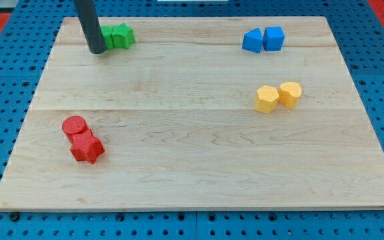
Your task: Move the green star along with green circle towards the left
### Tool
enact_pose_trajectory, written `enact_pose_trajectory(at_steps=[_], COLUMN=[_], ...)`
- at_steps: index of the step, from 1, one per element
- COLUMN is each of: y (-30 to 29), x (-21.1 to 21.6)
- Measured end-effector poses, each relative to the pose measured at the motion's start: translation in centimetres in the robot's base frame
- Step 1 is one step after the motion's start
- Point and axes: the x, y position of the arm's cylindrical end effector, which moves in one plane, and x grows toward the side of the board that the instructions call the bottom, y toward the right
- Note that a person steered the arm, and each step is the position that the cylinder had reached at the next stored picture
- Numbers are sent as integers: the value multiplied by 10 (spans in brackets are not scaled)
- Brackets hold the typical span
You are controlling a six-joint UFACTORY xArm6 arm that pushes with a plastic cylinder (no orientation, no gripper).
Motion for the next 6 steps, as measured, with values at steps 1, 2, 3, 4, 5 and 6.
enact_pose_trajectory(at_steps=[1, 2, 3, 4, 5, 6], y=[70, 52, 11, -8, -9, 24], x=[-5, -37, -34, -26, -26, 0])
